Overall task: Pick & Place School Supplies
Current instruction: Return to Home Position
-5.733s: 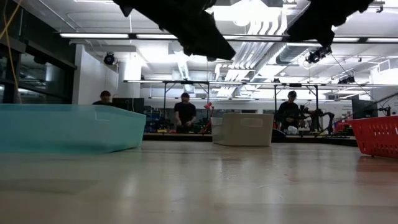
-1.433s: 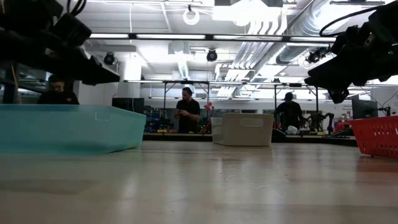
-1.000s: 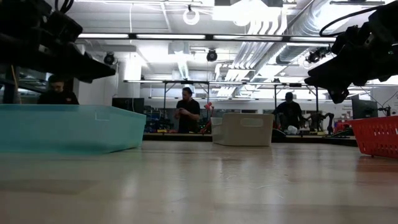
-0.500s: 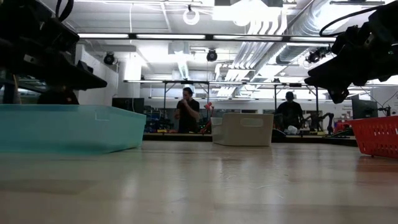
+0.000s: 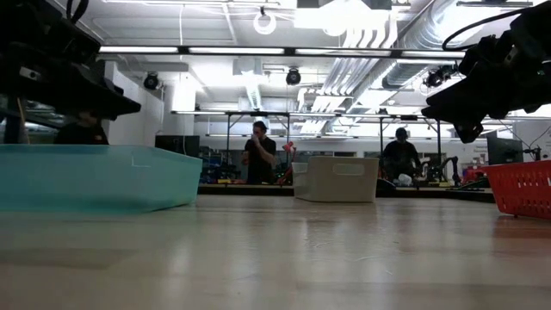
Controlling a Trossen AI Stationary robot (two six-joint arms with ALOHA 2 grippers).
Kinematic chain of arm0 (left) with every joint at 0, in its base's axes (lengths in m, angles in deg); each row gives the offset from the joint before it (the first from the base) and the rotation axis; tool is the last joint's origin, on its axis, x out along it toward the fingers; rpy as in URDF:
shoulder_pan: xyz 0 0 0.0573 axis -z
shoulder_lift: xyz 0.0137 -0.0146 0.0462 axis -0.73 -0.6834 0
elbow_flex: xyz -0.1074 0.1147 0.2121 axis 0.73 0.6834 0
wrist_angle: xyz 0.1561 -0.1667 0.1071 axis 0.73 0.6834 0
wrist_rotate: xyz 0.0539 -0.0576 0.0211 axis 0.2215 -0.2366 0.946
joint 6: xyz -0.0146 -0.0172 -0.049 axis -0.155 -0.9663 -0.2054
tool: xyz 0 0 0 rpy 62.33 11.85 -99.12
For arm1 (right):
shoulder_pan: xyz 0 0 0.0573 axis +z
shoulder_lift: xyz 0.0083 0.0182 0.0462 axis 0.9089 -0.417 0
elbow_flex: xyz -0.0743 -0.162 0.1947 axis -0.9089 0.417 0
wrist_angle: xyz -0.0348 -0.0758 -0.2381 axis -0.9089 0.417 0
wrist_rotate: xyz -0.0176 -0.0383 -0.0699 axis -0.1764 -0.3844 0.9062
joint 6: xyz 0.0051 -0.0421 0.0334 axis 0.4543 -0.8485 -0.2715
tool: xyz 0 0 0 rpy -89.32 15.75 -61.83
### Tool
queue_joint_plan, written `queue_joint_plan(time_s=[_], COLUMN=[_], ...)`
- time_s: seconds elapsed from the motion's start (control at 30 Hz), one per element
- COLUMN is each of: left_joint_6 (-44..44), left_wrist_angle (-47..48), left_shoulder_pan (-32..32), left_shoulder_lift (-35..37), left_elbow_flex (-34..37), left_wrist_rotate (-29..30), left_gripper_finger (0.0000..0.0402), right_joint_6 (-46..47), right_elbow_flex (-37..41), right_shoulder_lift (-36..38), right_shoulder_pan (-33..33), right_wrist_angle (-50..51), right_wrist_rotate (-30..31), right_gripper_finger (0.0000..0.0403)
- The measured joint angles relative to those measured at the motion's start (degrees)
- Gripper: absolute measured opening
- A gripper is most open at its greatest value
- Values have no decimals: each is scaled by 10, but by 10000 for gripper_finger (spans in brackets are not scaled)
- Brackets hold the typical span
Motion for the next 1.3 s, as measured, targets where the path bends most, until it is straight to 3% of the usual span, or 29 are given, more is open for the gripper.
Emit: queue_joint_plan(time_s=[0.5, 1.3], left_joint_6=[1, -7], left_wrist_angle=[-1, -1], left_shoulder_pan=[0, -1], left_shoulder_lift=[64, 66], left_elbow_flex=[0, 0], left_wrist_rotate=[0, 0], left_gripper_finger=[101, 101], right_joint_6=[0, 0], right_elbow_flex=[0, 0], right_shoulder_lift=[0, 0], right_shoulder_pan=[0, 0], right_wrist_angle=[0, 0], right_wrist_rotate=[0, 0], right_gripper_finger=[104, 104])
